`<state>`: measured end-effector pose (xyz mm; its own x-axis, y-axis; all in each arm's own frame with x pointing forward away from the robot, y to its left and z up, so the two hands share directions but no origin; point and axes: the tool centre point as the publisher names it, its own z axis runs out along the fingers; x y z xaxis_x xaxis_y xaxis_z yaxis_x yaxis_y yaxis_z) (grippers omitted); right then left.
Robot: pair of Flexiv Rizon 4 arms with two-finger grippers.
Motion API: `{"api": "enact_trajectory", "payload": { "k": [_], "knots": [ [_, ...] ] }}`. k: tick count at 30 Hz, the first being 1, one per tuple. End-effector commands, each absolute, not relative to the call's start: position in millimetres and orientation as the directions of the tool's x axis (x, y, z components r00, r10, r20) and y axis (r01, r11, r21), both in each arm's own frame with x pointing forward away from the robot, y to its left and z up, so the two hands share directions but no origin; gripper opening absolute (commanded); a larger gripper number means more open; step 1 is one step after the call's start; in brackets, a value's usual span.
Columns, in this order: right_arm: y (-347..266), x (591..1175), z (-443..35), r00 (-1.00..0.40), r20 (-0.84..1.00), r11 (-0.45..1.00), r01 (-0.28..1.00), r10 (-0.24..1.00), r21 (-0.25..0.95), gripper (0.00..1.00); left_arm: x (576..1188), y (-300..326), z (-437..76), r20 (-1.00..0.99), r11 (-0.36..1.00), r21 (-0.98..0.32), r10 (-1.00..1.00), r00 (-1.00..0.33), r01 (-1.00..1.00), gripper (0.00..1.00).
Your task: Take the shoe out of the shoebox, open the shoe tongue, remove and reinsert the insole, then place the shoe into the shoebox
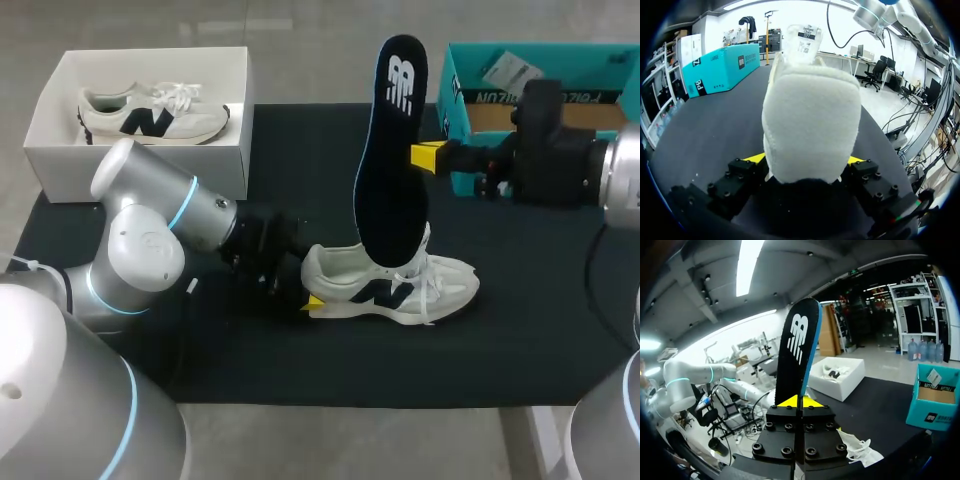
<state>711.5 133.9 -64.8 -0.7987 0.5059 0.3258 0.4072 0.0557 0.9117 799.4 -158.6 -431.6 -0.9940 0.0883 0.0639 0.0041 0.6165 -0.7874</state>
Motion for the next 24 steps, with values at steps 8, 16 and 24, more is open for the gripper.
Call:
{"api": "enact_trajectory", "payload": {
  "k": [8, 16, 24],
  "knots": [
    [124.8, 703.3, -54.9, -0.765, 0.386, 0.021, 0.461, 0.516, 0.887, 0.00, 799.7, -158.7, -434.5, 0.065, 0.619, -0.786, 0.088, -0.994, 0.004, 0.00],
    [119.6, 697.2, -45.2, -0.774, 0.402, 0.040, 0.480, 0.490, 0.876, 0.00, 799.7, -158.7, -434.5, 0.065, 0.619, -0.786, 0.088, -0.994, 0.004, 0.00],
    [114.0, 687.3, -48.6, -0.779, 0.402, 0.075, 0.494, 0.481, 0.866, 0.00, 799.7, -158.7, -434.5, 0.065, 0.619, -0.786, 0.088, -0.994, 0.004, 0.00]
  ]
}}
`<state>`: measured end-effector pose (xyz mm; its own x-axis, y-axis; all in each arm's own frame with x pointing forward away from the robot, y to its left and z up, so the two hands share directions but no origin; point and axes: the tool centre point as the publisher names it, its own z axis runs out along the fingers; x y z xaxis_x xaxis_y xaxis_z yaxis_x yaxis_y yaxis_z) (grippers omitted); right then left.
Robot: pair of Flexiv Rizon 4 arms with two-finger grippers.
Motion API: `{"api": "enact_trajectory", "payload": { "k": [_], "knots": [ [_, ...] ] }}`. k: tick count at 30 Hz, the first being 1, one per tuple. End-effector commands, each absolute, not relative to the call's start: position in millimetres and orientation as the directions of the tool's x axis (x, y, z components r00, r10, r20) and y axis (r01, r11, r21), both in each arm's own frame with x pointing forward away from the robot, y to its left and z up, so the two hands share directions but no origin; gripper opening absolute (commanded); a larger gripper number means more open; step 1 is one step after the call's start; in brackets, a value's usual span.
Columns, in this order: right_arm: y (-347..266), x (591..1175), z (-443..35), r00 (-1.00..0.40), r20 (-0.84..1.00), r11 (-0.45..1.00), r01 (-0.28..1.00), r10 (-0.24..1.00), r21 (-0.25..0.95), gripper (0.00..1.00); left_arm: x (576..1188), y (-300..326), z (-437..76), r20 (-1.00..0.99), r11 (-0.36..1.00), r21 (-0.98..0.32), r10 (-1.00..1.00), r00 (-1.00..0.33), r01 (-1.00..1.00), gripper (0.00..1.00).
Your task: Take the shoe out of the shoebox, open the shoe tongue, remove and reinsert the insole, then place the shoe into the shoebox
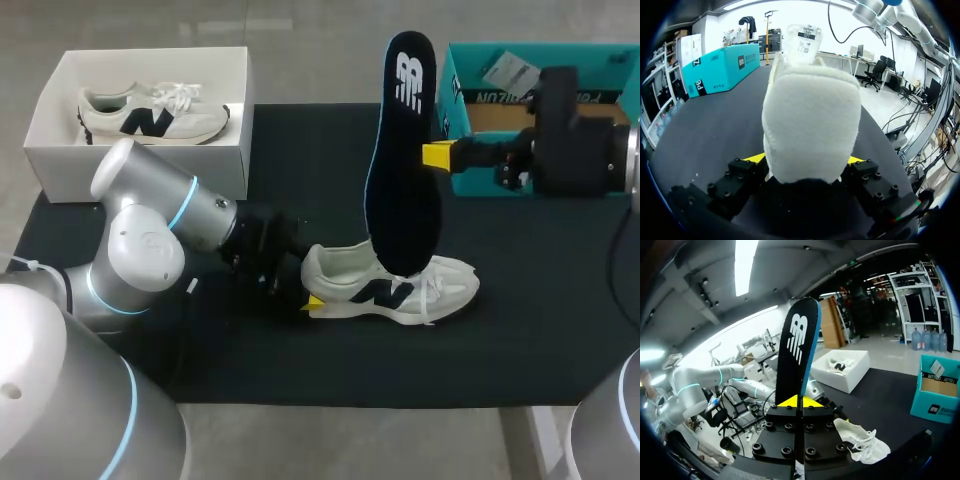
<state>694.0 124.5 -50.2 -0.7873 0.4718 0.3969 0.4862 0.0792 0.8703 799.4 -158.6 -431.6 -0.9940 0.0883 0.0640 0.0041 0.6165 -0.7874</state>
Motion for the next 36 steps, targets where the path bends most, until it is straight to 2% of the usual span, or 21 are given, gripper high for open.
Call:
{"api": "enact_trajectory", "payload": {
  "k": [1, 30, 31, 32, 34, 36],
  "knots": [
    [112.4, 687.3, -49.0, -0.777, 0.401, 0.074, 0.494, 0.485, 0.866, 0.00, 799.7, -158.7, -434.5, 0.065, 0.619, -0.786, 0.088, -0.994, 0.004, 0.00],
    [113.0, 688.1, -48.2, -0.776, 0.384, 0.087, 0.486, 0.501, 0.870, 0.00, 799.7, -158.7, -434.5, 0.065, 0.619, -0.786, 0.088, -0.994, 0.004, 0.00],
    [113.0, 688.1, -48.2, -0.776, 0.384, 0.087, 0.486, 0.501, 0.870, 0.00, 799.7, -158.7, -434.5, 0.065, 0.619, -0.786, 0.088, -0.994, 0.004, 0.13],
    [113.0, 688.1, -48.2, -0.776, 0.384, 0.087, 0.486, 0.501, 0.870, 0.00, 799.7, -158.7, -434.5, 0.065, 0.619, -0.786, 0.088, -0.994, 0.004, 0.34],
    [113.0, 688.1, -48.2, -0.776, 0.384, 0.087, 0.486, 0.501, 0.870, 0.00, 799.0, -158.0, -433.9, 0.062, 0.618, -0.786, 0.091, -0.994, 0.008, 0.47],
    [113.0, 688.1, -48.2, -0.776, 0.384, 0.087, 0.486, 0.501, 0.870, 0.00, 798.8, -155.2, -432.7, 0.057, 0.610, -0.792, 0.095, -0.994, 0.013, 0.75]
  ]
}}
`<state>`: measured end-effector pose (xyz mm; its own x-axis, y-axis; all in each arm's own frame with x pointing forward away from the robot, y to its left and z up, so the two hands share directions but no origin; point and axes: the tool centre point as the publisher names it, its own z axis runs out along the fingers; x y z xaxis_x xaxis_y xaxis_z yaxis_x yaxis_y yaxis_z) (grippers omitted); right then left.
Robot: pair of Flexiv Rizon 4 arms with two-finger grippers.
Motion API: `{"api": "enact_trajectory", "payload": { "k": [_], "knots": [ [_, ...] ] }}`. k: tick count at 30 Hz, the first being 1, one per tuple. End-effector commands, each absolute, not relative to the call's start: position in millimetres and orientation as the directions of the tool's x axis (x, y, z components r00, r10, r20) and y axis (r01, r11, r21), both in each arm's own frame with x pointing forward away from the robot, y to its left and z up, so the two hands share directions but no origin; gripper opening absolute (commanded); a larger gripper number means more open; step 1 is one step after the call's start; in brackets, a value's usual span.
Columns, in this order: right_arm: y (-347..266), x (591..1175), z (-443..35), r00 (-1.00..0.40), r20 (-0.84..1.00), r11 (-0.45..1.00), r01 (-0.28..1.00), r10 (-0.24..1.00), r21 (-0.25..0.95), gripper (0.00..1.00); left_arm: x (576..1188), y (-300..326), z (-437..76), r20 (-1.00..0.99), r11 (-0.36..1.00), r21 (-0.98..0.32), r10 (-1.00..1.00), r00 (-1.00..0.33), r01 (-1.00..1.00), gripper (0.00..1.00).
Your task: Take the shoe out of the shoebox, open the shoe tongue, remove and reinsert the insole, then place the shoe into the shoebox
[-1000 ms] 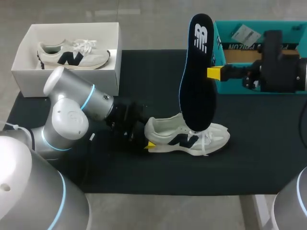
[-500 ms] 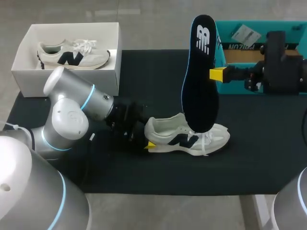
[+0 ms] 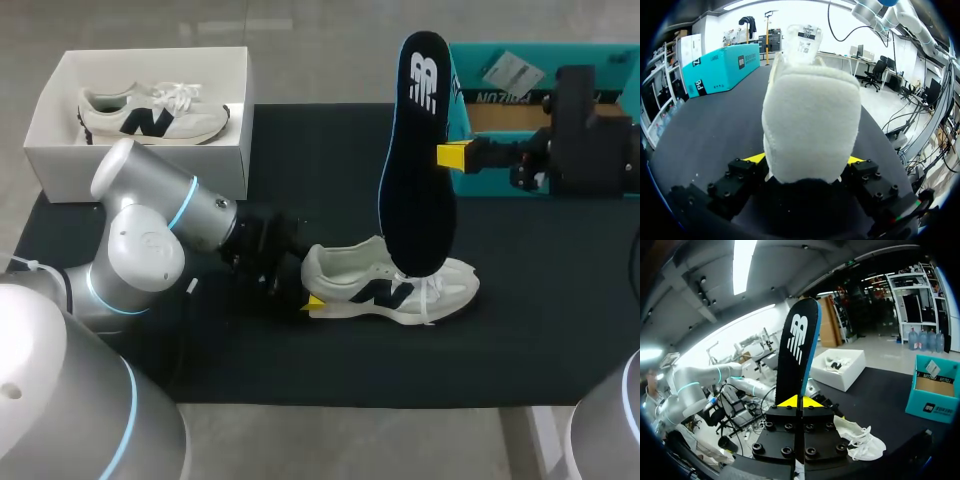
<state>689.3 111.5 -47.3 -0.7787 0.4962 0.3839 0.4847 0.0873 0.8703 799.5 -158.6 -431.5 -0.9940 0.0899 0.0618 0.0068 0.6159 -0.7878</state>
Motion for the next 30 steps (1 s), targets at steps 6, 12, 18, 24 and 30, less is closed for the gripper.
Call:
{"api": "enact_trajectory", "payload": {
  "k": [6, 12, 18, 24, 30],
  "knots": [
    [113.0, 688.1, -48.2, -0.776, 0.384, 0.087, 0.486, 0.501, 0.870, 0.00, 802.7, -148.3, -426.8, 0.038, 0.623, -0.781, 0.103, -0.994, 0.035, 1.00],
    [113.0, 688.1, -48.2, -0.776, 0.384, 0.087, 0.486, 0.501, 0.870, 0.00, 806.2, -148.8, -416.3, 0.030, 0.641, -0.766, 0.110, -0.993, 0.048, 1.00],
    [113.0, 688.1, -48.2, -0.776, 0.384, 0.087, 0.486, 0.501, 0.870, 0.00, 799.3, -138.0, -396.0, 0.003, 0.711, -0.701, 0.085, -0.996, 0.058, 1.00],
    [113.0, 688.1, -48.2, -0.776, 0.384, 0.087, 0.486, 0.501, 0.870, 0.00, 796.0, -129.8, -379.6, 0.010, 0.818, -0.575, 0.041, -0.999, 0.028, 1.00],
    [113.0, 688.1, -48.2, -0.776, 0.384, 0.087, 0.486, 0.501, 0.870, 0.00, 796.9, -131.1, -363.1, 0.016, 0.899, -0.439, 0.009, -1.000, 0.001, 1.00]
  ]
}}
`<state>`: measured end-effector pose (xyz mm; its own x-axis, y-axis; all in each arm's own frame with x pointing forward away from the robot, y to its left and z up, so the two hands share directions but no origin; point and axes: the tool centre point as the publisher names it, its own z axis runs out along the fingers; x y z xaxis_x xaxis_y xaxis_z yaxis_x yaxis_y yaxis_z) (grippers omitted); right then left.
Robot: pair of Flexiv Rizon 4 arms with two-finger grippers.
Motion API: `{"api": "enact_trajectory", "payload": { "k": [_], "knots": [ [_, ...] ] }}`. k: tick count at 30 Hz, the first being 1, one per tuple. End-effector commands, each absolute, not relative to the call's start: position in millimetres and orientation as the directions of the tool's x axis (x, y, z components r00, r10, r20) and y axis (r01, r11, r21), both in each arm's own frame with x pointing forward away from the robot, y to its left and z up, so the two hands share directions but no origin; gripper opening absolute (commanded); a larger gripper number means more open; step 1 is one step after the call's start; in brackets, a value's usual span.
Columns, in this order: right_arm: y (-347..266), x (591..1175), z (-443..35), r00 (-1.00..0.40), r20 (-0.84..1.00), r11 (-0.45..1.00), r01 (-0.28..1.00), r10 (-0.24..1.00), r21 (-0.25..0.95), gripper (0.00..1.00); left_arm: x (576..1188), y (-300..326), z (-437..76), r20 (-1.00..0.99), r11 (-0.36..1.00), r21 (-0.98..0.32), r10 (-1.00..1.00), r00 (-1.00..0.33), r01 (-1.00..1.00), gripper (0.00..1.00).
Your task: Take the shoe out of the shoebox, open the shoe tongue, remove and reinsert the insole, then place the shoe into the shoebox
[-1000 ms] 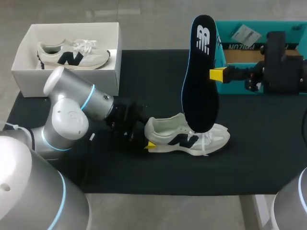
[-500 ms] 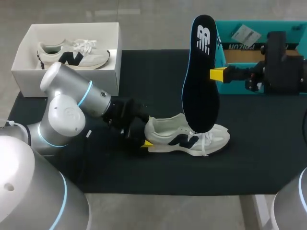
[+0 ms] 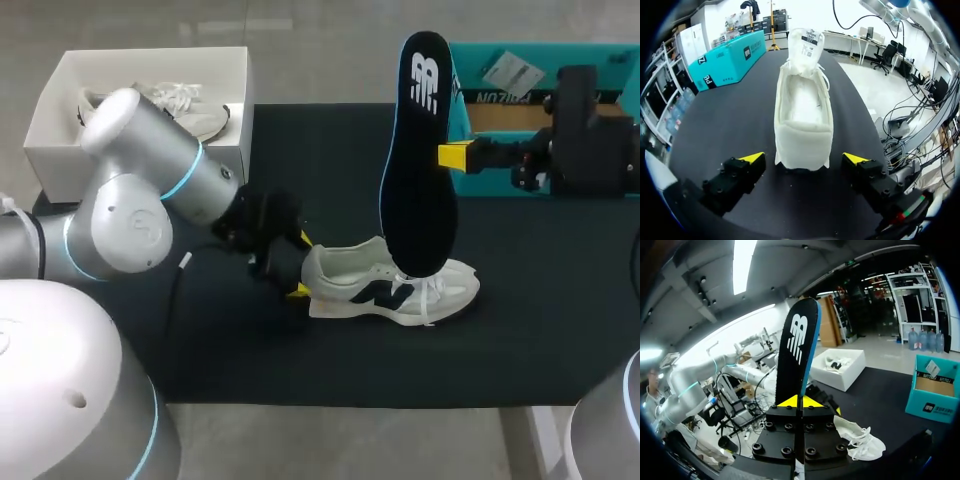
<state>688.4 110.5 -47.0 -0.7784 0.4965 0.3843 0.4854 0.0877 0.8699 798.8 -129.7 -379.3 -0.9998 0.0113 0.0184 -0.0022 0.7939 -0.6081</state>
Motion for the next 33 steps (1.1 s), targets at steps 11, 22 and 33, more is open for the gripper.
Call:
{"api": "enact_trajectory", "payload": {
  "k": [11, 22, 33],
  "knots": [
    [113.0, 688.1, -48.2, -0.776, 0.384, 0.087, 0.486, 0.501, 0.870, 0.00, 800.6, -143.6, -350.3, 0.046, 0.956, -0.291, 0.045, -0.998, 0.029, 1.00],
    [113.0, 688.1, -48.2, -0.776, 0.384, 0.087, 0.486, 0.501, 0.870, 0.00, 790.2, -164.3, -318.8, 0.020, 0.992, -0.113, 0.057, -0.998, 0.055, 1.00],
    [113.0, 688.1, -48.2, -0.776, 0.384, 0.087, 0.486, 0.501, 0.870, 0.00, 793.0, -155.0, -317.7, 0.008, 0.997, -0.070, 0.026, -1.000, 0.025, 1.00]
  ]
}}
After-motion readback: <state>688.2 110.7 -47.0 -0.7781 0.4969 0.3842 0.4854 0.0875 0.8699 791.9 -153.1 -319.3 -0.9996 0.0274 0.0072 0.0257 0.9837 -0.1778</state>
